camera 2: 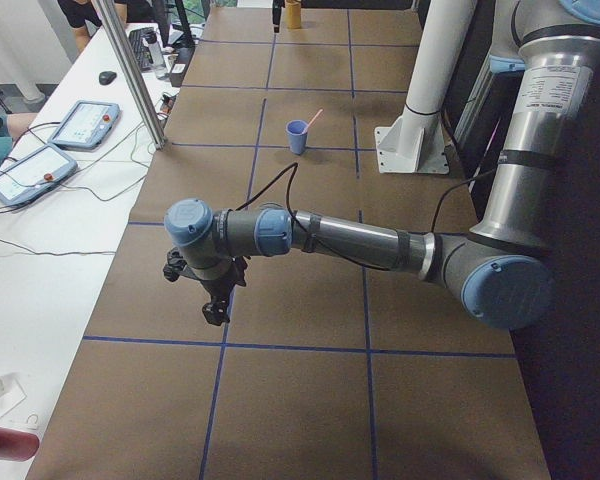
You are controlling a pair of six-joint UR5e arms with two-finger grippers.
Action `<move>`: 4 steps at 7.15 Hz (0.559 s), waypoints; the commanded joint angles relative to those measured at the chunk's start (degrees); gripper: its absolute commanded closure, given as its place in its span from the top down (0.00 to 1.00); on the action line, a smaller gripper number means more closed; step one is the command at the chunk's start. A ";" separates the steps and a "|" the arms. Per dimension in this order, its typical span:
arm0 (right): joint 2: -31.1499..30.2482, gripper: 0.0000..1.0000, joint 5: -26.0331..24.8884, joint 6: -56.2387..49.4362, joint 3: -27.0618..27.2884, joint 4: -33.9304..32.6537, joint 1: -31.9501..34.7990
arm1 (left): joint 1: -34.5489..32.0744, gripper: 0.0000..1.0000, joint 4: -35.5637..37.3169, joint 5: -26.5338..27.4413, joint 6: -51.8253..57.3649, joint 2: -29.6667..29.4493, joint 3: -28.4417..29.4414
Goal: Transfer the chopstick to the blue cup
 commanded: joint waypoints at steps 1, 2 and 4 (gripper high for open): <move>-6.93 1.00 1.48 -11.15 -2.45 0.09 8.09 | -0.43 1.00 -1.01 -0.30 -4.07 3.39 -0.08; -11.14 1.00 6.18 -12.49 -3.84 3.49 11.86 | -0.52 1.00 -5.02 -0.39 -4.34 4.98 0.00; -18.89 1.00 16.85 -15.30 -16.10 24.69 19.34 | -0.43 1.00 -5.85 -0.21 -4.87 4.65 0.35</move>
